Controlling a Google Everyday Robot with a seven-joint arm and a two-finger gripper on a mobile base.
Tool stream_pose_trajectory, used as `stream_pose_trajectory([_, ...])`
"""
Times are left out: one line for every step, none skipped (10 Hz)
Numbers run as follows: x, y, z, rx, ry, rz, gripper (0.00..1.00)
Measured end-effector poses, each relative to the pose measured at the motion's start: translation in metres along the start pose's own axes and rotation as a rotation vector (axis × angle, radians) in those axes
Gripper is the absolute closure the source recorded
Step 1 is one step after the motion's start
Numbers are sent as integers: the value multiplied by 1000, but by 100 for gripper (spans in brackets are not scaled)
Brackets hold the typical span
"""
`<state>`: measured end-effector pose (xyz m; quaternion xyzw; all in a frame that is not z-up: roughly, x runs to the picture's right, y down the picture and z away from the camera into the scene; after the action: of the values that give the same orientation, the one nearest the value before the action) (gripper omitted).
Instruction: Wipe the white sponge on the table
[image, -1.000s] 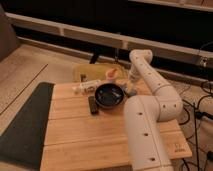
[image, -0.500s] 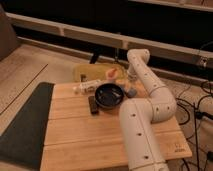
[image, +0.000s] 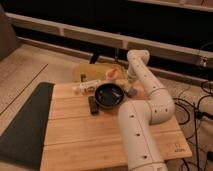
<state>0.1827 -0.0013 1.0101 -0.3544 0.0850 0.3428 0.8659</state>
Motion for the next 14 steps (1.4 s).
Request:
stream_pose_trajectory([1, 1, 0, -7, -2, 2, 100])
stream_pose_trajectory([1, 5, -1, -18, 6, 0, 100])
stream_pose_trajectory([2, 9, -2, -31, 16, 3, 100])
stream_pose_trajectory([9, 11, -4, -41, 31, 17, 100])
stream_pose_trajectory([15, 10, -6, -43, 48, 33, 100])
stream_pose_trajectory([23, 7, -10, -36, 68, 54, 100])
stream_pose_trajectory([33, 3, -12, -27, 91, 81, 100])
stream_pose_trajectory([41, 1, -13, -23, 109, 103, 100])
stream_pose_trajectory([51, -1, -11, -22, 130, 131, 100])
stream_pose_trajectory([56, -1, -8, -23, 147, 149, 100])
stream_pose_trajectory([60, -2, -4, -14, 168, 163, 100])
stream_pose_trajectory([63, -6, -1, 6, 186, 175, 100])
stream_pose_trajectory([64, -12, -1, 41, 202, 181, 100])
stream_pose_trajectory([62, -18, -2, 69, 202, 179, 100])
